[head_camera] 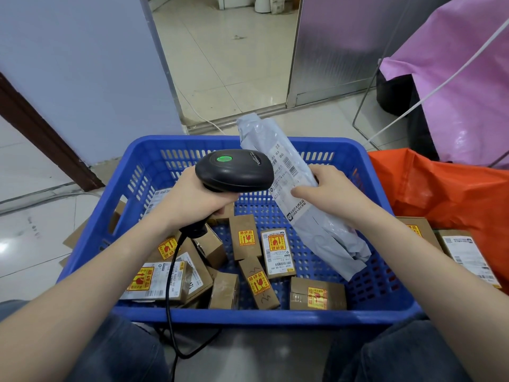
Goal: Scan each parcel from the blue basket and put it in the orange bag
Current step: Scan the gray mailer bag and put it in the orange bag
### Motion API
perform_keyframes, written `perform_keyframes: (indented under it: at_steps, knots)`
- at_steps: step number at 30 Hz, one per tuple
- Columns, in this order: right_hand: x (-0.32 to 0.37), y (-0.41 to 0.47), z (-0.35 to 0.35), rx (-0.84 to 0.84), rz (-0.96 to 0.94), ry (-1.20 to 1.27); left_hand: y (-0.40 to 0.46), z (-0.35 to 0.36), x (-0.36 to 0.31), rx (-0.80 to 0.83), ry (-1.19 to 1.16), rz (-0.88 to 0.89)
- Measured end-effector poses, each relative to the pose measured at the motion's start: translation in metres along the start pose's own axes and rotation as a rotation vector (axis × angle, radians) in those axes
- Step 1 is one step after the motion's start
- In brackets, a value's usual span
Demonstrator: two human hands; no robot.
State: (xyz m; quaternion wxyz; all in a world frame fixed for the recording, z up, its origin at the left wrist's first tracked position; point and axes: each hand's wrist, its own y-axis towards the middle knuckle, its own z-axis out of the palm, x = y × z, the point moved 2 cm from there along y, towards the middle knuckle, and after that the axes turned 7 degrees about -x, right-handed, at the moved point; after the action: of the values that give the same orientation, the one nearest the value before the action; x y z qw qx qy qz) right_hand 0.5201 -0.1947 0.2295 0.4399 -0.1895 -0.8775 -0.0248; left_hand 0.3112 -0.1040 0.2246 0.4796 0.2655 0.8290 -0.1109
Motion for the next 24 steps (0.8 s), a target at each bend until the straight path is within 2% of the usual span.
perform_keyframes:
  at_steps: [9,15,21,24]
  knots:
    - [-0.004,0.0,-0.003,-0.005,-0.026,0.005,0.001,0.001,0.0,-0.031,-0.013,-0.016]
    - [-0.003,-0.006,-0.028,-0.095,-0.088,0.023,-0.004,0.011,-0.015,-0.046,-0.09,-0.05]
    - [-0.016,-0.015,-0.095,-0.314,-0.098,0.174,0.0,0.052,-0.057,-0.104,-0.236,-0.087]
    - [-0.041,-0.029,-0.136,-0.424,-0.102,0.234,0.011,0.089,-0.076,-0.059,-0.26,-0.089]
